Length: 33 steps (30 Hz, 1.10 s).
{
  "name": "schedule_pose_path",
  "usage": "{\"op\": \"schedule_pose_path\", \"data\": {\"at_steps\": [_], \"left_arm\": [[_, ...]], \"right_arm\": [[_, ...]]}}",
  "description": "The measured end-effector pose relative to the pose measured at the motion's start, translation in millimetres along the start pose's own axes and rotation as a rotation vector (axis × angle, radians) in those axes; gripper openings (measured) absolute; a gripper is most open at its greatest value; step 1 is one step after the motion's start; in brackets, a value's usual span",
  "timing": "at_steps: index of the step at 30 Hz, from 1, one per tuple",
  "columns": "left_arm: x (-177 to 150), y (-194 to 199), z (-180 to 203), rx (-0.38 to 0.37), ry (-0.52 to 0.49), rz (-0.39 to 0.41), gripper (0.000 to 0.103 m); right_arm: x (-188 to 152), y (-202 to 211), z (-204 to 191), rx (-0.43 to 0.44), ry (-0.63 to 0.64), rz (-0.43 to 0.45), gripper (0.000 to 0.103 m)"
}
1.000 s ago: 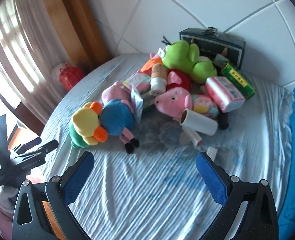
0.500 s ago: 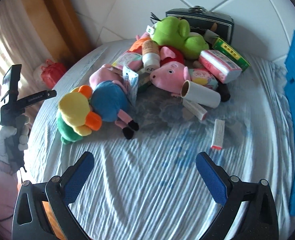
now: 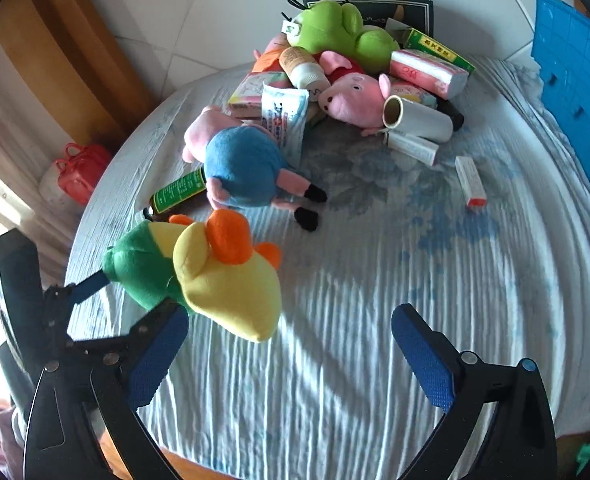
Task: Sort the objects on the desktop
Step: 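Grasp the yellow-green duck plush with the right tool, then carry the duck plush into the blue crate and open the right tool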
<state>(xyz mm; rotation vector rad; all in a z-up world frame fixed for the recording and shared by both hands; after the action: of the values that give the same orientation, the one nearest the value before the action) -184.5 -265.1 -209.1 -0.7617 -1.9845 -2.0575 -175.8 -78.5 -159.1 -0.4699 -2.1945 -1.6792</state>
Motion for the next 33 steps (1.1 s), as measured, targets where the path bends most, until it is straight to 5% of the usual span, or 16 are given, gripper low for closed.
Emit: {"op": "schedule_pose_path", "data": {"at_steps": [3,11,16,19,24,30,33], "left_arm": [[-22.1,-4.8,-4.1,-0.081,0.034,-0.059,0.096],[-14.5,57.8,-23.6,-0.126,0.054,0.074,0.096],[-5.1,39.7,-16.5,-0.126,0.03,0.059,0.096],[-11.4,15.8,-10.8,-0.148,0.034,0.005,0.096],[-20.4,7.3,-5.2,-0.144,0.002,-0.012,0.096],[-27.4,-10.1,4.6,-0.124,-0.041,-0.042,0.096],[-29.7,-7.6,8.0,-0.1,-0.078,0.003,0.088]], "right_arm": [[-8.3,-9.2,-5.8,-0.008,-0.002,-0.015,0.103],[-6.3,-31.1,-15.8,-0.02,-0.011,0.005,0.103],[-33.1,-47.1,-19.3,0.051,-0.022,-0.089,0.102],[-38.9,-41.3,-14.5,0.026,-0.034,-0.065,0.084],[-31.8,-30.5,-17.7,0.034,-0.024,-0.027,0.08],[-33.4,-54.7,-30.5,0.072,-0.009,-0.072,0.039],[-38.7,-57.3,-38.3,0.069,0.034,-0.068,0.033]]}}
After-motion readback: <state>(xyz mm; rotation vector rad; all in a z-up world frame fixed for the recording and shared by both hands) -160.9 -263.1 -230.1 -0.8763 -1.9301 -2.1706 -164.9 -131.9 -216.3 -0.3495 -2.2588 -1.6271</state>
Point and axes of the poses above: each gripper's, at about its wrist camera, not at the fingertips, and y roughly against the way its jaws point, z to its right, x to its top, the point moved 5 cm from there along -y, roughly the way its jaws point
